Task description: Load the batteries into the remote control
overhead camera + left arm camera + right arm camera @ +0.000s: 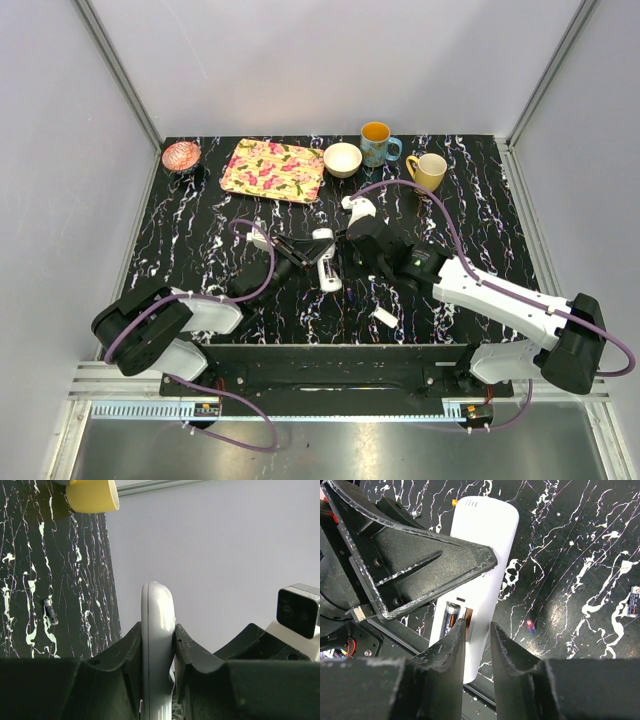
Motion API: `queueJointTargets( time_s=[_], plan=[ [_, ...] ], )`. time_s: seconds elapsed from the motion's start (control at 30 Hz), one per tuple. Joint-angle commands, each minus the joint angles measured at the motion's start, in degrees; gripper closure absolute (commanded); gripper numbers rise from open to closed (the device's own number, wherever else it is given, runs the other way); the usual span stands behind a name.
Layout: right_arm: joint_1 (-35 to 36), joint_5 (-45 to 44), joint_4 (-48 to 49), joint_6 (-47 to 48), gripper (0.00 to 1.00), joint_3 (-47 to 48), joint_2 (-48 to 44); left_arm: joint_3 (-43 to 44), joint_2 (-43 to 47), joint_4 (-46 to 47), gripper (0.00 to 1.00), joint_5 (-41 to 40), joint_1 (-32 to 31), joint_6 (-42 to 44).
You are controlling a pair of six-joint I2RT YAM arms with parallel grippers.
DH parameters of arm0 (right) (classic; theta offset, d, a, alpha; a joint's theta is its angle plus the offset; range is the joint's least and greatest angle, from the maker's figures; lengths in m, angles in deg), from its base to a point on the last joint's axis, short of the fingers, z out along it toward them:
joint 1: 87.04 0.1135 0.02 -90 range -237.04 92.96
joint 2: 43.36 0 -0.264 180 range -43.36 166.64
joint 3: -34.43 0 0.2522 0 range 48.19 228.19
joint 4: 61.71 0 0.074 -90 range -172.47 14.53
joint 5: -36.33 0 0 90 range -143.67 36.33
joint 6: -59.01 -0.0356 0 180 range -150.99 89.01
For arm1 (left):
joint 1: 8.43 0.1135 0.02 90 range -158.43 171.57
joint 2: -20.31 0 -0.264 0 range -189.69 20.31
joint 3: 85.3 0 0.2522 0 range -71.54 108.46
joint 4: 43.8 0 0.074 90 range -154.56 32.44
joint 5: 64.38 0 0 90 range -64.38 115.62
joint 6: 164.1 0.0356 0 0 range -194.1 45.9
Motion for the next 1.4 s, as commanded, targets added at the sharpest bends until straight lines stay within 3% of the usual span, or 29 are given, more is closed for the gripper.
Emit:
queueJointTargets(
  time_s=[0.0, 0.3, 0.47, 0.57, 0.63, 0.8, 0.93, 1.13, 1.37],
  plan=[
    [0.7, -1.7, -1.2, 0.8, 0.69, 2.3, 0.1, 2.0, -0.2, 13.1, 1.0, 0.1, 0.3, -1.3],
    [0.6, -6.7, -1.4, 1.6, 0.55, 3.7, -3.2, 0.2, -0.2, 13.5, 1.0, 0.6, 3.4, -0.9],
    [0.2, -6.7, -0.1, 1.3, 0.37, 2.8, -7.4, -0.2, -0.1, 13.7, 1.0, 2.7, 5.5, -1.3],
    [-3.9, 3.0, 2.7, -2.3, 0.26, -0.1, -8.8, 0.2, -1.2, 15.1, 1.0, 5.2, 6.1, -2.3],
    [-8.4, 13.2, 5.7, -5.5, 0.24, -3.9, -9.6, 0.5, -1.9, 16.7, 1.0, 7.3, 6.5, -3.5],
    [-13.0, 27.2, 15.7, -10.4, 0.18, -9.0, -9.2, 1.0, -2.5, 19.3, 1.0, 11.7, 6.8, -5.0],
    [-13.6, 37.3, 24.7, -13.7, 0.17, -12.2, -6.3, 1.4, -1.3, 19.0, 1.0, 13.2, 7.1, -4.5],
    [-13.6, 39.7, 29.5, -16.1, 0.21, -14.4, -4.2, 2.2, 1.4, 16.6, 1.0, 14.2, 7.1, -3.2],
    [-13.7, 40.3, 33.3, -17.2, 0.42, -16.7, -3.1, 2.9, 3.7, 14.7, 1.0, 14.7, 7.1, -2.7]
  ],
)
